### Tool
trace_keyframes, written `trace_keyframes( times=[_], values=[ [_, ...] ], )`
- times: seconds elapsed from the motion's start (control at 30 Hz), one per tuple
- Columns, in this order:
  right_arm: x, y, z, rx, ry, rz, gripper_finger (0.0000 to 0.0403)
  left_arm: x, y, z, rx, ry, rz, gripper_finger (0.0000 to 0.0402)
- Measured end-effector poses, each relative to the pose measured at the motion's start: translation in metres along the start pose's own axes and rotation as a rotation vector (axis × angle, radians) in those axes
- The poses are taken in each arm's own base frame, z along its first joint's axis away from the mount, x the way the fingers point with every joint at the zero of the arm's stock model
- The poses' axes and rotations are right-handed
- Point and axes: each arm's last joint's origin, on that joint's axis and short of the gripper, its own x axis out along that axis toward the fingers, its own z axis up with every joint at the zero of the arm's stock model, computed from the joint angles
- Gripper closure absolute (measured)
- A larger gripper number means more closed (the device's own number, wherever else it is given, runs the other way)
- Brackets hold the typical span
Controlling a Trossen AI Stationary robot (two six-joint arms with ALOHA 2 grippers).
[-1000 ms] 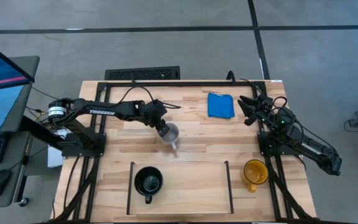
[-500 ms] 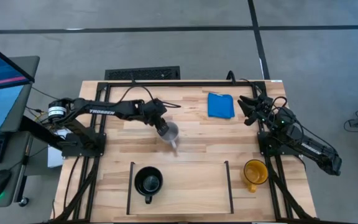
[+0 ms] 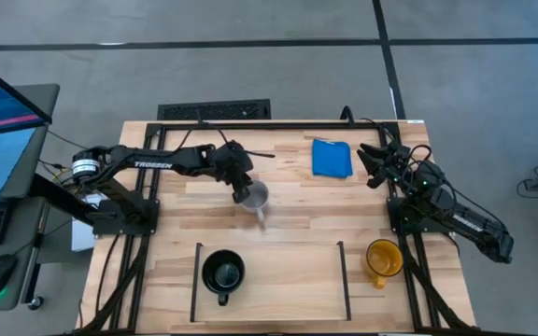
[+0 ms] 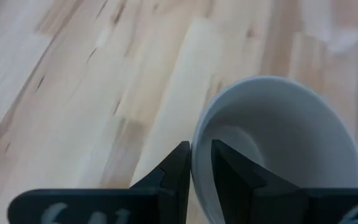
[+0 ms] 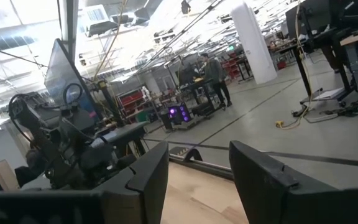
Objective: Stack small to large cups/mugs on shelf
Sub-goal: Put the white mug on the shelf
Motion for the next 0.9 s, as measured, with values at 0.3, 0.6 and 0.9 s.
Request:
trace_keyframes(
  times=[0.3, 0.6, 0.9],
  values=[
    [0.0000, 0.0000, 0.0000, 0.000, 0.000, 0.000, 0.0211, -0.0001, -0.0023, 0.0023, 0.096, -0.023, -0.070, 0.0346],
    [0.0000, 0.0000, 0.0000, 0.000, 0.000, 0.000, 0.0211, -0.0001, -0.0010, 0.0044, 0.087, -0.046, -0.018, 0.0346],
    [0.0000, 0.0000, 0.0000, 0.000, 0.000, 0.000, 0.0211, -0.0012, -0.0017, 0.0061, 0.046, -0.060, -0.034, 0.0345]
  ],
)
